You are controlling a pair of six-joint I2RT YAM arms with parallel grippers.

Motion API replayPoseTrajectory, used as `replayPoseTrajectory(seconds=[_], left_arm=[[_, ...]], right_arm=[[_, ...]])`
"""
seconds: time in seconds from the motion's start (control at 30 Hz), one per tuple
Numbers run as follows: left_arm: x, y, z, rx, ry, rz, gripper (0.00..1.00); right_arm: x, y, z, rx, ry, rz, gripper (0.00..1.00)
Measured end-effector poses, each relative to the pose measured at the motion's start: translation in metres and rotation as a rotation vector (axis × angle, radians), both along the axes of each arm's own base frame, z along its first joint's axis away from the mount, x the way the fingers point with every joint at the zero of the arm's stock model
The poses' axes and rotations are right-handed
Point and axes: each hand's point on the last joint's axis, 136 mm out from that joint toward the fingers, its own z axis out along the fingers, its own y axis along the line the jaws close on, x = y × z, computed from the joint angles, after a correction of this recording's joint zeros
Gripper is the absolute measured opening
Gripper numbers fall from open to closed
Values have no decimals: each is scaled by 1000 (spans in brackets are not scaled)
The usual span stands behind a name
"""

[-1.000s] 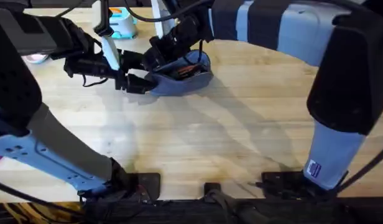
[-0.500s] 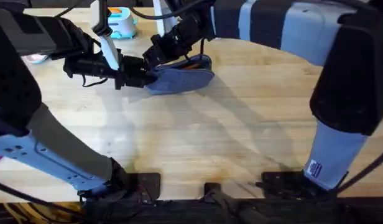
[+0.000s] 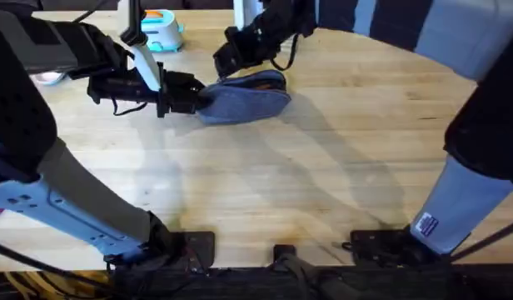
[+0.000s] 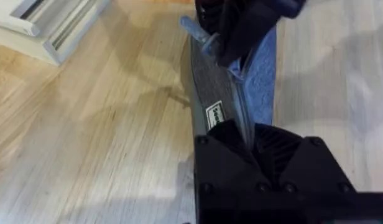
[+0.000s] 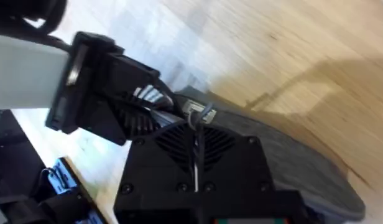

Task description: Unzip the bag, pick up the pens from the table one at a time and place them inside, then zip the bag closed.

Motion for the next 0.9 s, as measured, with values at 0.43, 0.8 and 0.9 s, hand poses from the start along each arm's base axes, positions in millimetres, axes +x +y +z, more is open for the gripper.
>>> replayPoseTrajectory(seconds=[0.43,0.8,0.9], left_arm=[[-1,-5,0,-3,5,-12,41],[-3,3,-5,26,28,3,42],[-3,4,-5,28,28,6,42]], right_arm=[[7,-32,-11,-85,39,-75,32],[63,-117,-14,-207,-24,-326,34],[73,-139,-15,-235,-34,-383,33]])
